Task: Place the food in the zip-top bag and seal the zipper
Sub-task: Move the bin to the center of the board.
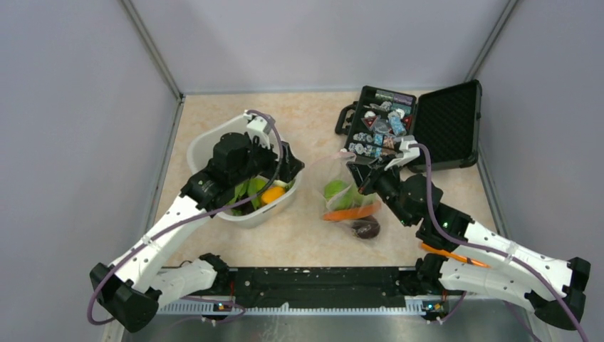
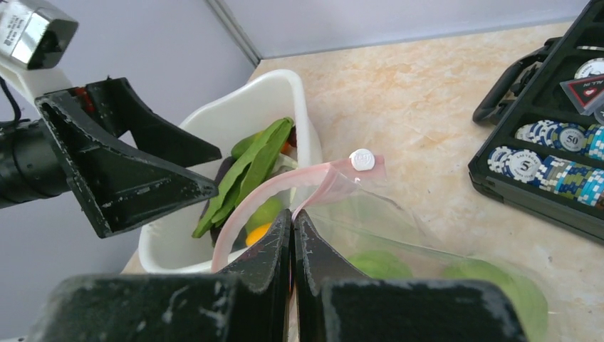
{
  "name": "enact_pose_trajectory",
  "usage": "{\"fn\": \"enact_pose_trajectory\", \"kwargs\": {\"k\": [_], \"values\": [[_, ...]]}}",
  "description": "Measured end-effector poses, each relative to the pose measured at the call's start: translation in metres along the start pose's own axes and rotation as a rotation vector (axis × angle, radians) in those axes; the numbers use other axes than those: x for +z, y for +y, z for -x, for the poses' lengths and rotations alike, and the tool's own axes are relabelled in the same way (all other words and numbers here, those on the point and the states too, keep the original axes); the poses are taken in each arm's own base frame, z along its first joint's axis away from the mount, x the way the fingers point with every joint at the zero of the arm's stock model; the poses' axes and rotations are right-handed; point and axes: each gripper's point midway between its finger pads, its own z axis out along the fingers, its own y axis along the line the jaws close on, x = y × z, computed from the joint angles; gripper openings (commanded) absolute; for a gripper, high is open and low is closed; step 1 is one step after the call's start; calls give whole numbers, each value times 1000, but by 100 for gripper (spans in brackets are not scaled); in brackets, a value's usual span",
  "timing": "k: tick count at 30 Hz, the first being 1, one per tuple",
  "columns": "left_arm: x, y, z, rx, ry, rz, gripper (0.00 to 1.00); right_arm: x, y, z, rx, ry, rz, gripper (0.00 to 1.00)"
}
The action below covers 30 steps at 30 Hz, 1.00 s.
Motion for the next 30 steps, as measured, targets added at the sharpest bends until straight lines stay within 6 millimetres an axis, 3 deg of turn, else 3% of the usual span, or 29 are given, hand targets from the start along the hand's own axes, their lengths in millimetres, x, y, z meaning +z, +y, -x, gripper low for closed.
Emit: {"fn": "enact_pose_trajectory", "kwargs": {"k": [3, 7, 15, 22, 26, 30], "values": [[-9, 12, 11, 4, -54, 72, 99, 1, 2, -1, 11, 4, 5, 0], [-18, 43, 15, -18, -90, 222, 99, 2, 3, -4, 15, 12, 12, 0], [-30, 115, -7, -130, -50, 475, 99, 2, 4, -4, 22, 13, 13, 0], [-18, 132, -30, -158, 38, 511, 99, 1, 4, -3, 30, 12, 13, 0], [-1, 143, -55, -175, 144, 507, 99, 1, 4, -3, 31, 12, 13, 0], [14, 142, -78, -203, 240, 458, 97, 1, 4, -3, 31, 13, 12, 0]]}}
